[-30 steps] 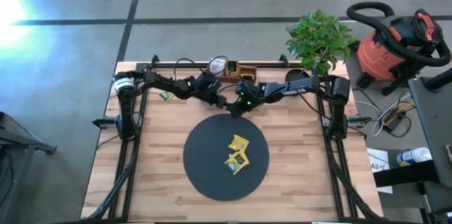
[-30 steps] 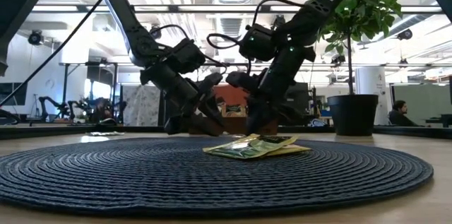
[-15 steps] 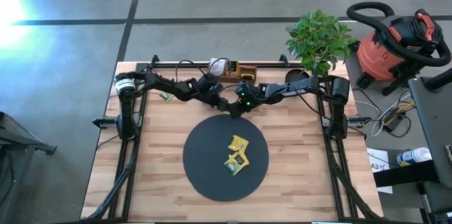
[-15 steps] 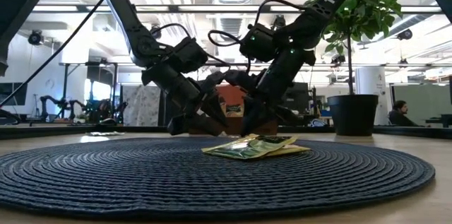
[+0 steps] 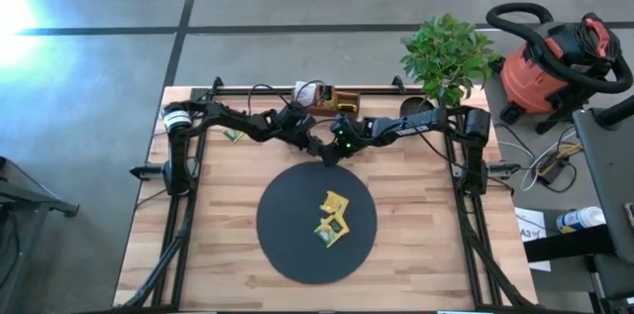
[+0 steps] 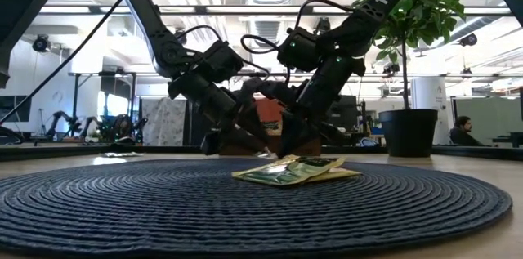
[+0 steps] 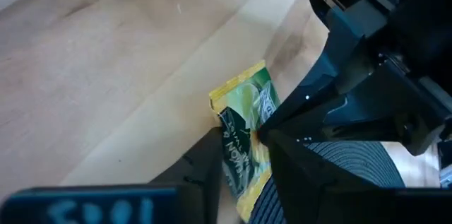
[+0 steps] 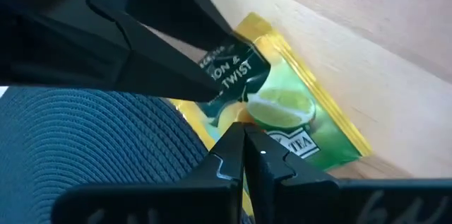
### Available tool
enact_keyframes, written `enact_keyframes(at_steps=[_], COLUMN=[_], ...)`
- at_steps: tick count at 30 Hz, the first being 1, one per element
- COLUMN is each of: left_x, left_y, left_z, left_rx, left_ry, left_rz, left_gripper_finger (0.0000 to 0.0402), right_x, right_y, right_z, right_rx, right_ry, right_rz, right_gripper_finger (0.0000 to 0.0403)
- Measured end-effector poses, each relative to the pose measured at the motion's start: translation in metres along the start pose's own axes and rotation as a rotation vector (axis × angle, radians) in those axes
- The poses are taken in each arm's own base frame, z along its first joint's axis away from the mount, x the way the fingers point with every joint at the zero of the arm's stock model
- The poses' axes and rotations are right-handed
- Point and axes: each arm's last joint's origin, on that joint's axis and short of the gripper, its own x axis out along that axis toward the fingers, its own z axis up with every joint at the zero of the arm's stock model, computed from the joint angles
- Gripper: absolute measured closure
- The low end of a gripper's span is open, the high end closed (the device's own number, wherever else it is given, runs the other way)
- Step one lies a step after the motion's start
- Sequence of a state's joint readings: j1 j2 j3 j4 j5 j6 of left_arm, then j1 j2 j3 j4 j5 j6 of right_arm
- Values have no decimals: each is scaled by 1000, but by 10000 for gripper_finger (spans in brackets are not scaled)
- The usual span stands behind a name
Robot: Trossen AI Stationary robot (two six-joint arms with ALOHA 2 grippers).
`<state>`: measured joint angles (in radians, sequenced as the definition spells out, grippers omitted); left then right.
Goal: Pick & Place Tea
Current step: Put the green tea bag into the right section of the wooden organizer
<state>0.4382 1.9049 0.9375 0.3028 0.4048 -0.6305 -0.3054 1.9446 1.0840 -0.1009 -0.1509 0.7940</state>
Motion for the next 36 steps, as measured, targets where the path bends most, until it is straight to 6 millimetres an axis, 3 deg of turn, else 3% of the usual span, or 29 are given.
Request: enact_keyframes(at_steps=[8,12,19,28,36], left_x=[-1,-7,-36,-81,-94], left_y=[-1,-7,-27,-58,-75], left_z=[-2,2,14,17,21], left_rx=[48,89,273,627,839], left_ry=[22,-13,-94,-86,-30], left_rz=[5,16,90,119,154], left_gripper_finger=[395,400,401,401,401], right_x=[-2,-12,-49,-112,-134], right_y=[5,10,21,48,71], right_z=[4,8,20,39,50], right_rx=[-38,-69,-216,-652,-880], right_ry=[-12,-14,-31,-201,-191], right_rz=[13,15,-16,-4,-19], right_gripper_finger=[394,394,394,391,336])
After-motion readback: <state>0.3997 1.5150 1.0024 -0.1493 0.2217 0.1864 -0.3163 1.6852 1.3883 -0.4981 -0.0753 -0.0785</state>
